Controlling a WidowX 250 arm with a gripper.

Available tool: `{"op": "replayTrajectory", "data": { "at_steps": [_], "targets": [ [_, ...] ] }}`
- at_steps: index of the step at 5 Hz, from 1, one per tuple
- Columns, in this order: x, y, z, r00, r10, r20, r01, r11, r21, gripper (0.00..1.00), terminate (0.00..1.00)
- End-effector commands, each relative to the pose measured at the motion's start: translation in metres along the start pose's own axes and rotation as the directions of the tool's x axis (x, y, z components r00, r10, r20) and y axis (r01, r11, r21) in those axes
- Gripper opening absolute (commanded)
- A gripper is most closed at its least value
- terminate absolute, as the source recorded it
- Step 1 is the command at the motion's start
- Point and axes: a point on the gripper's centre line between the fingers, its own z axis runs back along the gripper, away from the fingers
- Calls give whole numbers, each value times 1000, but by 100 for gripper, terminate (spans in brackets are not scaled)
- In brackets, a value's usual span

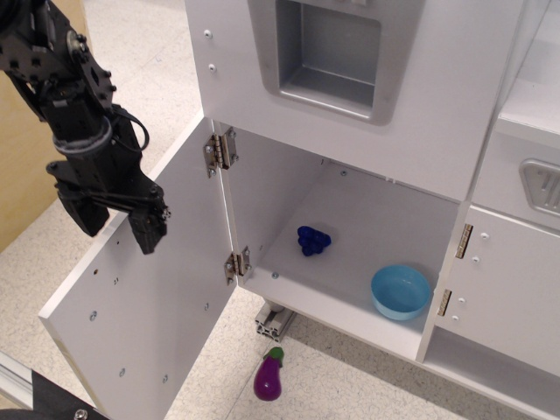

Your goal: Close low fridge

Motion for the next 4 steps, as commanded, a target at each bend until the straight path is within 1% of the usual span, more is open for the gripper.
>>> {"op": "replayTrajectory", "data": {
  "at_steps": [1, 2, 3, 4],
  "targets": [
    [9, -28, -2, 995, 70, 72, -70, 998, 1, 100, 0],
    [14, -44, -3, 993, 95, 64, -96, 995, 20, 100, 0],
    [21, -60, -2, 992, 100, 79, -102, 994, 33, 100, 0],
    [32, -70, 1, 987, 141, 70, -143, 990, 18, 100, 0]
  ]
}}
